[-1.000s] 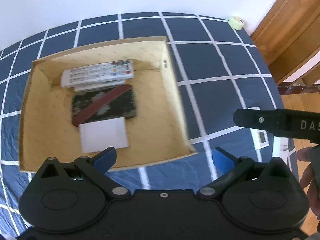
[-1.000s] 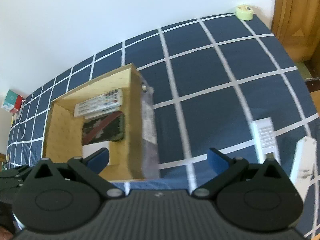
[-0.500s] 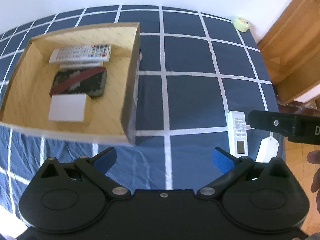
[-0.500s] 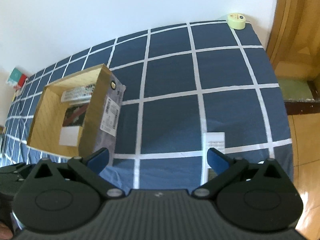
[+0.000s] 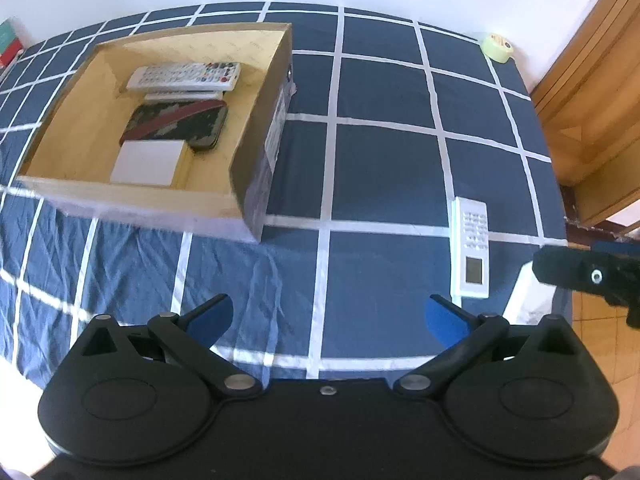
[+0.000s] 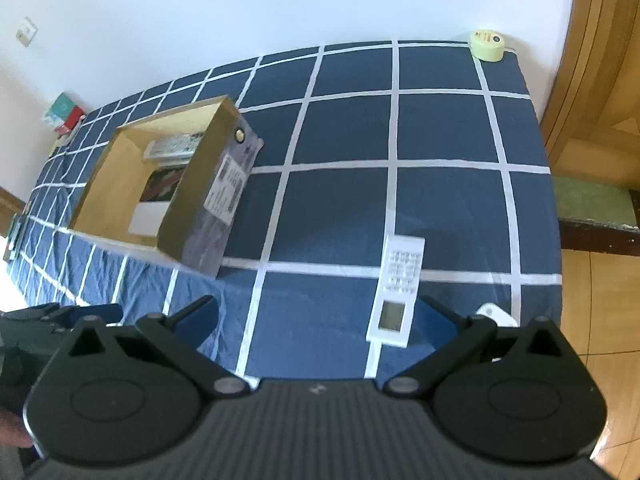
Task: Organize objects
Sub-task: 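Move the right gripper out of the box toward the white plastic plate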
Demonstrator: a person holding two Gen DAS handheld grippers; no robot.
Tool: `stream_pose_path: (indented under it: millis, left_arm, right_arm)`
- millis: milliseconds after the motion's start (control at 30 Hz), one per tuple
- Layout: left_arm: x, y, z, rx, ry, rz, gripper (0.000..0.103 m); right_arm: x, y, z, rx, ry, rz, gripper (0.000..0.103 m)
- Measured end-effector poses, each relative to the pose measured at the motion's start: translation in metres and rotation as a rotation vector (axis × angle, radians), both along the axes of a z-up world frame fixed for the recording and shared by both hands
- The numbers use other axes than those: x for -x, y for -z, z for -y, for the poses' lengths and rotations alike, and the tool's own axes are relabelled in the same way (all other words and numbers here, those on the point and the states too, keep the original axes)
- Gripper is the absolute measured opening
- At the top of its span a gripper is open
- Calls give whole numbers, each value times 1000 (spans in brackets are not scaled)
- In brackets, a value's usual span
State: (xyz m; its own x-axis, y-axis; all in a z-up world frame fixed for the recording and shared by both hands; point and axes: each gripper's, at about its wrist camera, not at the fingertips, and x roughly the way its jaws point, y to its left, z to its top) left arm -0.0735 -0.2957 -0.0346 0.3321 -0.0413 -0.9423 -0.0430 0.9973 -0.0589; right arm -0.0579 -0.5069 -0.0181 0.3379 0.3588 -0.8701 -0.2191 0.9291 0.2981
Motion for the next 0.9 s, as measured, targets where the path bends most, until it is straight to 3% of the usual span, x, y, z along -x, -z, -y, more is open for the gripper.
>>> stream_pose_path:
  millis: [267, 467, 667, 900]
  left_arm:
    - [46, -5, 9, 1, -28, 13, 103]
    - [68, -2, 18, -3, -61, 18, 103]
    - [75, 13, 35, 14, -148, 6, 103]
    - [75, 36, 71, 34, -302, -37, 103]
  right_arm:
    - [54, -6, 9, 21, -29, 7, 103]
    - [70, -4, 20, 42, -79, 13, 103]
    - [59, 7, 40, 87, -172, 9, 103]
    - [19, 25, 72, 134, -322, -28, 103]
